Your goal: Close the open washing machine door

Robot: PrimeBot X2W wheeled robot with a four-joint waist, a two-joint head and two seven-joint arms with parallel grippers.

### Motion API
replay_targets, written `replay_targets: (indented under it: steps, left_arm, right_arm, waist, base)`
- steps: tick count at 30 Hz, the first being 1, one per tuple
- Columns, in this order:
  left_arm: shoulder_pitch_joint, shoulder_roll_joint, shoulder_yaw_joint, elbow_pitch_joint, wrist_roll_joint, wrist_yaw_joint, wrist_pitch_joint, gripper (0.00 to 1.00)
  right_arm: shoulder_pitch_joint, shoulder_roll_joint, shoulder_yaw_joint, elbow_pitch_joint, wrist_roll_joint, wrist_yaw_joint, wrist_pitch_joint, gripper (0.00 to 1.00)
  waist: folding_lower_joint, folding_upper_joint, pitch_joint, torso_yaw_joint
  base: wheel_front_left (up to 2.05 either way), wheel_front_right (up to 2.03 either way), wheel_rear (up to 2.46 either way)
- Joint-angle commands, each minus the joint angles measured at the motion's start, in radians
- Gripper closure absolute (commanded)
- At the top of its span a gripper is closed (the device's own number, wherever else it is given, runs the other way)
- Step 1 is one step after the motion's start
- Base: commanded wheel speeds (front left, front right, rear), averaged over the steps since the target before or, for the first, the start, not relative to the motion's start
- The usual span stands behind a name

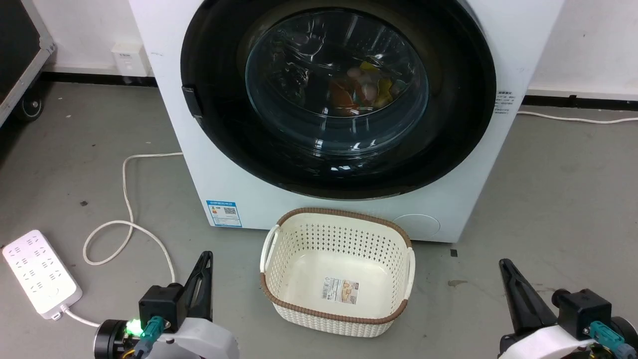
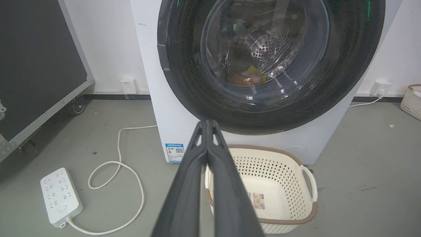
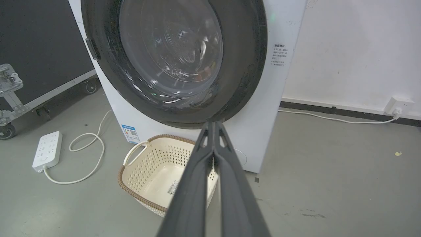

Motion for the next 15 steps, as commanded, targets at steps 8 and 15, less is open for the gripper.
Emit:
replay_targets:
  steps: [8,15]
  left_arm:
    - [0.004,0.001,0.015,-0.025,0.02,0.013,0.025,1.0]
    - [0.005,0.001,0.021,-0.036,0.028,0.018,0.039,1.0]
  right_arm:
    - [-0.026,0.006,0.009,-0.016,-0.025,-0.001,0.024,1.0]
    - [-0.031,0.006,0.014,-0.02,-0.036,-0.001,0.038,1.0]
  waist:
    - [0.0,-0.0001,0.0,-0.005]
    - [0.0,-0.0001,0.001,-0.009]
  base:
    - [0.0,0.0,0.0]
    - [0.0,0.0,0.0]
